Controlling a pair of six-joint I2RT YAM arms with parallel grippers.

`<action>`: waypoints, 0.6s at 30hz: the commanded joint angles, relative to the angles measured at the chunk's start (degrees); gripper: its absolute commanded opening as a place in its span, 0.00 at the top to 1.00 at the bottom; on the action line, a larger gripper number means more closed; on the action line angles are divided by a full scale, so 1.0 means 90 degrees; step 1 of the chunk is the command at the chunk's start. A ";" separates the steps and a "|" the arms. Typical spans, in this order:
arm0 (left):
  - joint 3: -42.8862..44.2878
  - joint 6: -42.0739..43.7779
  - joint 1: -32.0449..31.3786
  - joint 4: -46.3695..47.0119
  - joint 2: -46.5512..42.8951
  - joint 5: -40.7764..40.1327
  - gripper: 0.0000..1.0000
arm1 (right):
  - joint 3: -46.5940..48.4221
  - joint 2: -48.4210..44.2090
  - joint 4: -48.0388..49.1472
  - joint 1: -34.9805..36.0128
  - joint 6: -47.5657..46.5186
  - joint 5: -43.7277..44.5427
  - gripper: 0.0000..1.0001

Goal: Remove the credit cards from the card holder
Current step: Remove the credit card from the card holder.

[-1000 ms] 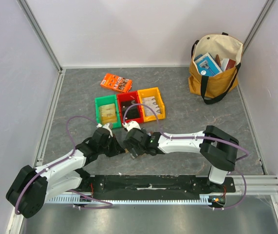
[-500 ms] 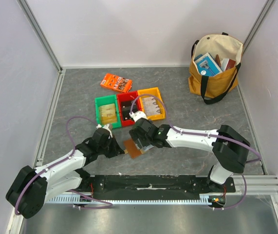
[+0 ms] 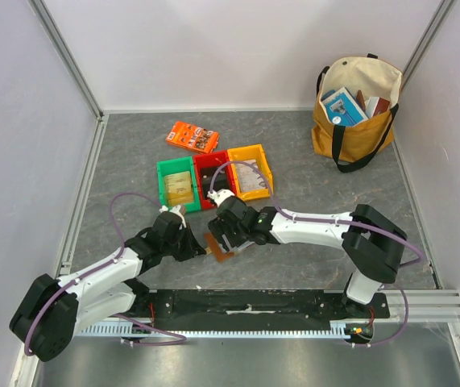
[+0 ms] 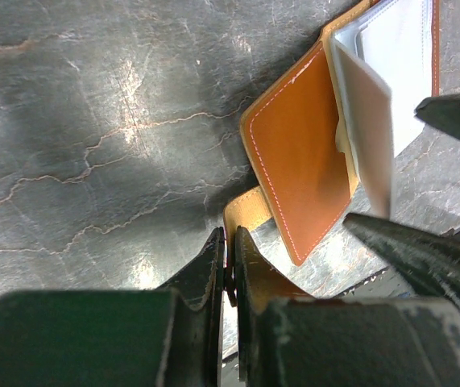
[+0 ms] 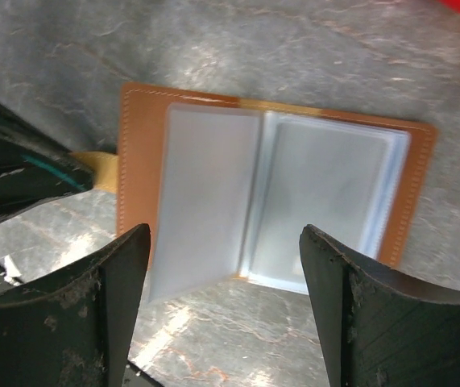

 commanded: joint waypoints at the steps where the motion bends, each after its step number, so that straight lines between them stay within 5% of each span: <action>1: 0.0018 0.0026 -0.0012 0.0030 -0.0168 -0.0003 0.97 | -0.0088 0.0020 0.0574 0.0028 -0.0178 -0.0953 0.18; 13: 0.0886 0.0212 -0.0012 -0.1356 -0.1125 -0.1301 0.56 | -0.0635 -0.1006 0.0663 -0.0968 -0.0432 -0.2416 0.19; 18: 0.1609 0.0387 -0.0021 -0.1806 -0.1165 -0.1400 0.51 | -0.0732 -0.1367 0.0702 -0.1017 -0.0686 -0.2762 0.18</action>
